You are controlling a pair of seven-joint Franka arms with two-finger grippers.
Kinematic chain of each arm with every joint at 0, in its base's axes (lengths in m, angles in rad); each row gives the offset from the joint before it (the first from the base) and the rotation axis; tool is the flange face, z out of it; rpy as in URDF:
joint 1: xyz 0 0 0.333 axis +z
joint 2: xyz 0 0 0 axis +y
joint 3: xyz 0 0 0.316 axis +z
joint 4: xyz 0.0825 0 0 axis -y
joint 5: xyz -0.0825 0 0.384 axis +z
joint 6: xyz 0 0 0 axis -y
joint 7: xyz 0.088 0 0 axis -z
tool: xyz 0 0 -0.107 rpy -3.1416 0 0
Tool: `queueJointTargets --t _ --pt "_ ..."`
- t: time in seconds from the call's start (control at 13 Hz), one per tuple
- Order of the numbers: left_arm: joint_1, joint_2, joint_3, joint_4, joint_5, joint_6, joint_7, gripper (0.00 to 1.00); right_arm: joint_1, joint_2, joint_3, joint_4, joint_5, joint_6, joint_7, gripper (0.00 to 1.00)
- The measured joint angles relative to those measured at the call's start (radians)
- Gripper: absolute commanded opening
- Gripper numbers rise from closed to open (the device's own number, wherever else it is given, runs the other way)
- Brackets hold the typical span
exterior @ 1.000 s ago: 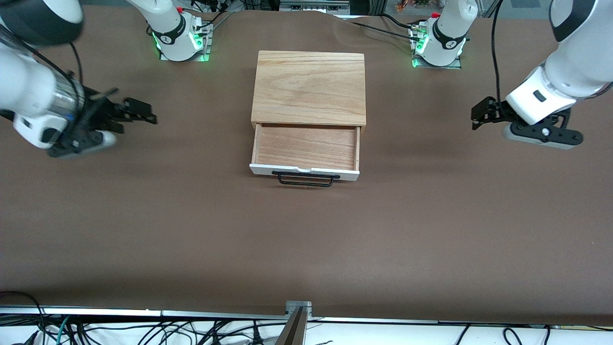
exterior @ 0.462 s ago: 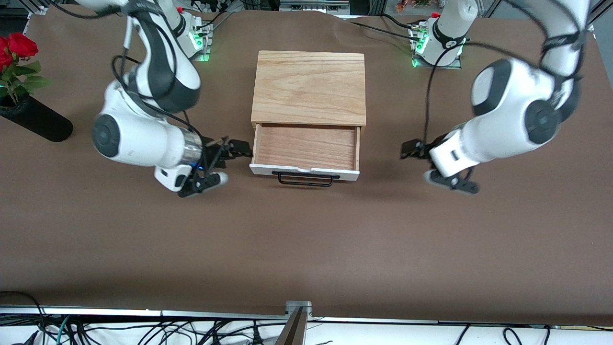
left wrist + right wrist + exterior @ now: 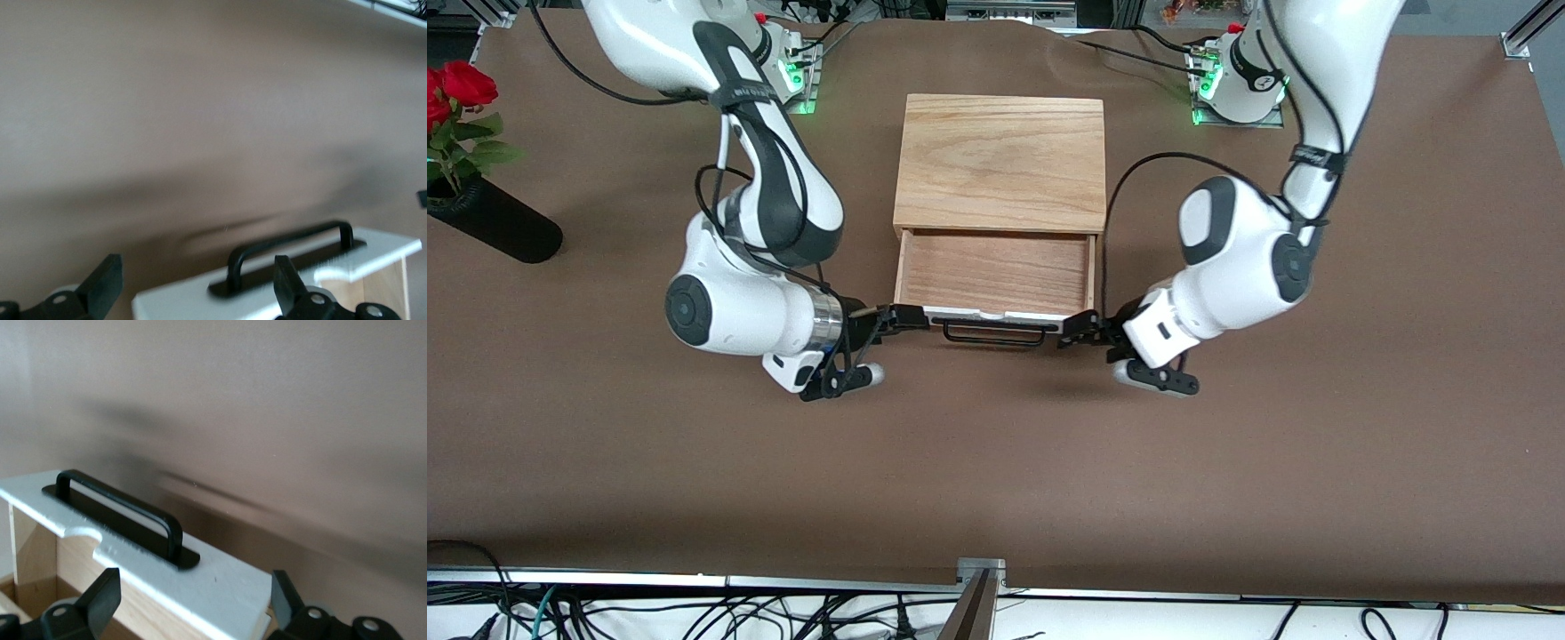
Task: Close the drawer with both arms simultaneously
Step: 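Push the white drawer front into the cabinet with both grippers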
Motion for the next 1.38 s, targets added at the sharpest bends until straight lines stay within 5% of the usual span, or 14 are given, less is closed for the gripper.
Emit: queueJointTargets --t 0.69,1.38 --pt "-0.051 0.084 -0.032 0.002 0.0 0.103 -0.002 1.0 0.027 0.042 0.0 -0.02 0.03 0.002 0.007 1.0" --pt "-0.055 0.092 -0.027 0.027 -0.002 -0.097 -0.028 1.0 0.047 0.041 0.003 -0.07 0.049 0.001 0.014 1.0"
